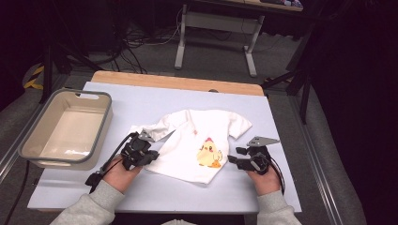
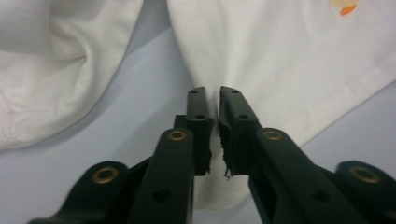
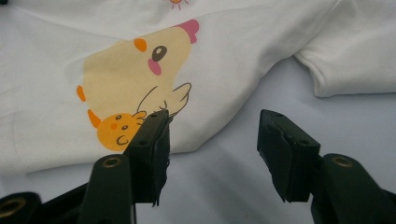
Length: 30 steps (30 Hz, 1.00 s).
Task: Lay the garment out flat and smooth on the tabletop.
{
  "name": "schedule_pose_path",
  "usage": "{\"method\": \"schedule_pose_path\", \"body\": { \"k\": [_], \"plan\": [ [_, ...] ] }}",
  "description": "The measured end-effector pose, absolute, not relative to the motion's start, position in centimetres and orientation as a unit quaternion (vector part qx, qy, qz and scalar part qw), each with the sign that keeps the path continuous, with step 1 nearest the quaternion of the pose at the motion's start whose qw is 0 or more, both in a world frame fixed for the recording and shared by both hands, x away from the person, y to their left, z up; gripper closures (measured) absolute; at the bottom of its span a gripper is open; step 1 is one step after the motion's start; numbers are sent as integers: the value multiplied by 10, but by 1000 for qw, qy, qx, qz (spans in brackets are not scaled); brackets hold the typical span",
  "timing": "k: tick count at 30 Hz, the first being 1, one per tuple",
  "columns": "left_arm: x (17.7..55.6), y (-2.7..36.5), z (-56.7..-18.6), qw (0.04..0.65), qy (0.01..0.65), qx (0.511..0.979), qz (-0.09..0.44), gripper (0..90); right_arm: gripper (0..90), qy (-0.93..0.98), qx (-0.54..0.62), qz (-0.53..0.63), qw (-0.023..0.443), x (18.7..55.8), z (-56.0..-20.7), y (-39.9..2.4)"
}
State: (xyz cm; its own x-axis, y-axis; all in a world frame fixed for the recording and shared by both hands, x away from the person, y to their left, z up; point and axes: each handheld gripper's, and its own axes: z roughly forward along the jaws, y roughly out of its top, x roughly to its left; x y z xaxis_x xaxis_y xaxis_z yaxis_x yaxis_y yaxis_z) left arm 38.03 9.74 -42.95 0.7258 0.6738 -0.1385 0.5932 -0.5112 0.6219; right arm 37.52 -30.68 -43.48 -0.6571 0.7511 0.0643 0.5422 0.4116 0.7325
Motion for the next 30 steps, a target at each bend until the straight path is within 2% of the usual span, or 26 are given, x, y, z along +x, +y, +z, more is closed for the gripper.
{"method": "schedule_pose_path", "body": {
  "k": [2,4,9,10,11,12,14,16,17,30],
  "plan": [
    [380,97,-426,352,364,860,64,624,465,830,390,375,136,376,-436,-304],
    [380,97,-425,356,359,860,66,588,484,831,390,373,134,377,-437,-301],
    [379,90,-425,369,347,859,78,567,564,838,387,363,128,383,-442,-295],
    [379,89,-425,373,343,858,78,567,628,841,385,359,124,385,-444,-293],
    [379,88,-425,376,341,858,79,567,628,841,385,359,124,385,-444,-293],
    [378,87,-425,379,337,858,79,566,664,842,384,357,123,386,-444,-292],
    [376,84,-424,384,328,859,79,568,799,844,383,357,116,388,-444,-290],
    [375,82,-424,389,323,859,75,569,833,844,384,357,113,389,-444,-290],
    [375,80,-424,393,320,859,73,570,891,843,383,364,105,390,-443,-289],
    [373,68,-428,388,312,865,65,567,900,838,356,395,123,398,-415,-278]
  ]
}}
